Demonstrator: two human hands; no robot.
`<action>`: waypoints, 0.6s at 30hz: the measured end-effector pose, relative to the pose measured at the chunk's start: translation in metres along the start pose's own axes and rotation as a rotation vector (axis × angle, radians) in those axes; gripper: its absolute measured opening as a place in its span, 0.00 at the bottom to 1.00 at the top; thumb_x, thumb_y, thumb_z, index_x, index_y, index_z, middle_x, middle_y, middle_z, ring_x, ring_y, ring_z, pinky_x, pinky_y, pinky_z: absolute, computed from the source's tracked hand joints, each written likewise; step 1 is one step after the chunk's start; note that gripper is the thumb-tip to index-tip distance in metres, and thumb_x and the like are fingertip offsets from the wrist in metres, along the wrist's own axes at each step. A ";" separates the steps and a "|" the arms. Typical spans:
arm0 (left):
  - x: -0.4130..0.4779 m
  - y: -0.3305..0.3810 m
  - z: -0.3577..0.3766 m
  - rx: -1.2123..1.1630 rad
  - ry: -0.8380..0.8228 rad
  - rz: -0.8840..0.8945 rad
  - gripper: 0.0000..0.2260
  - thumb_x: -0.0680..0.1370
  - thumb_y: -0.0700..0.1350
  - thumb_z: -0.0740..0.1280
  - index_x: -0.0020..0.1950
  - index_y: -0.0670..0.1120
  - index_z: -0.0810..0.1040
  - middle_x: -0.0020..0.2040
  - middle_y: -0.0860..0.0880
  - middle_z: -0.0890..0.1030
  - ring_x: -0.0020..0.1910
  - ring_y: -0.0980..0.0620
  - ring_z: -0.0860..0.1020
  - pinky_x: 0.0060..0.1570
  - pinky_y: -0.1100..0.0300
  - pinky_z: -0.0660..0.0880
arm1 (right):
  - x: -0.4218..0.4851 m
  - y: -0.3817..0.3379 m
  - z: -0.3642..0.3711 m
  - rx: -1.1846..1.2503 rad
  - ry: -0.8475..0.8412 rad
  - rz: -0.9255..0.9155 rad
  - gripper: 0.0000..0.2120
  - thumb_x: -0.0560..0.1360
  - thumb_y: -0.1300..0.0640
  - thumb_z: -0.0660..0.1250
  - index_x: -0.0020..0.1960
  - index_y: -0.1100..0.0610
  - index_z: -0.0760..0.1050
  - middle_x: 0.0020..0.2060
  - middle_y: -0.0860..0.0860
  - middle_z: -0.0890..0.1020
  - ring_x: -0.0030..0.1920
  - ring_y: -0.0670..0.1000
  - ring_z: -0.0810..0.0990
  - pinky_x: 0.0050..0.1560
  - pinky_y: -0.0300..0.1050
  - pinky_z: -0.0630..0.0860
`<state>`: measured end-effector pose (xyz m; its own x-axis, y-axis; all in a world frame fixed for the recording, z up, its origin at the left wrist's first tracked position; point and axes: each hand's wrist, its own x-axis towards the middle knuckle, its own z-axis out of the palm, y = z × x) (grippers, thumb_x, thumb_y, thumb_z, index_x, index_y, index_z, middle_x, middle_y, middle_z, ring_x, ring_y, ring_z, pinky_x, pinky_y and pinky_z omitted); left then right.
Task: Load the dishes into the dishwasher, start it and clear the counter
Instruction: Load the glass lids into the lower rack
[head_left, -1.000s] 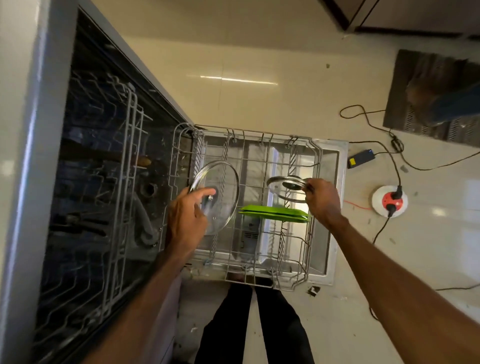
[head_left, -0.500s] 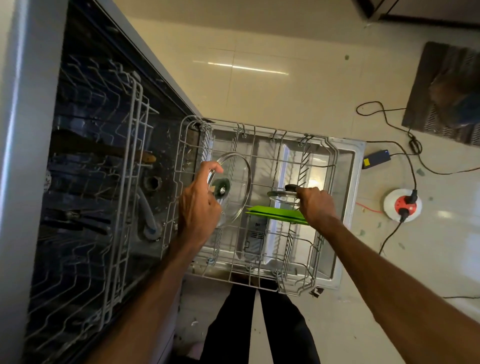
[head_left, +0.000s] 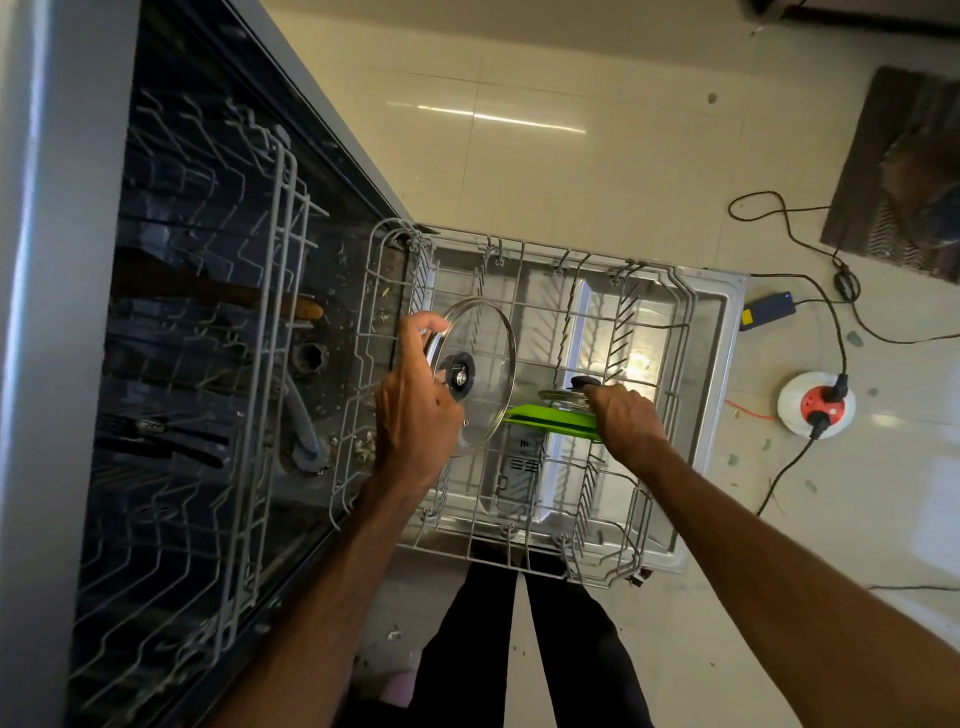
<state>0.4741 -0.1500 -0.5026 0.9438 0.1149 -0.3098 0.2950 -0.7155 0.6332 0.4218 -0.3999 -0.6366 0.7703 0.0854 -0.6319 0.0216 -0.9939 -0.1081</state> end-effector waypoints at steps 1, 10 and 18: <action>0.000 -0.001 0.001 0.001 -0.003 -0.004 0.28 0.75 0.25 0.64 0.67 0.50 0.66 0.57 0.45 0.81 0.38 0.53 0.81 0.30 0.53 0.79 | 0.000 0.003 0.002 0.041 -0.006 0.011 0.28 0.79 0.62 0.65 0.77 0.51 0.64 0.56 0.57 0.81 0.54 0.59 0.82 0.53 0.52 0.79; 0.025 0.029 0.015 0.015 -0.188 0.114 0.25 0.75 0.30 0.68 0.69 0.50 0.73 0.57 0.47 0.83 0.51 0.51 0.82 0.43 0.60 0.81 | -0.002 0.004 -0.093 0.881 0.134 -0.017 0.48 0.70 0.51 0.80 0.81 0.50 0.56 0.78 0.48 0.63 0.75 0.44 0.60 0.72 0.37 0.57; 0.074 0.076 0.067 -0.128 -0.366 0.350 0.24 0.75 0.25 0.65 0.63 0.48 0.77 0.62 0.48 0.82 0.60 0.53 0.81 0.53 0.62 0.81 | 0.015 0.036 -0.149 0.672 0.334 -0.176 0.10 0.78 0.64 0.69 0.56 0.54 0.84 0.36 0.43 0.81 0.38 0.39 0.77 0.38 0.26 0.68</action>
<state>0.5567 -0.2418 -0.5249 0.8823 -0.3804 -0.2771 0.0088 -0.5753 0.8179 0.5290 -0.4451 -0.5355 0.9451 0.1069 -0.3087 -0.1479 -0.7025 -0.6961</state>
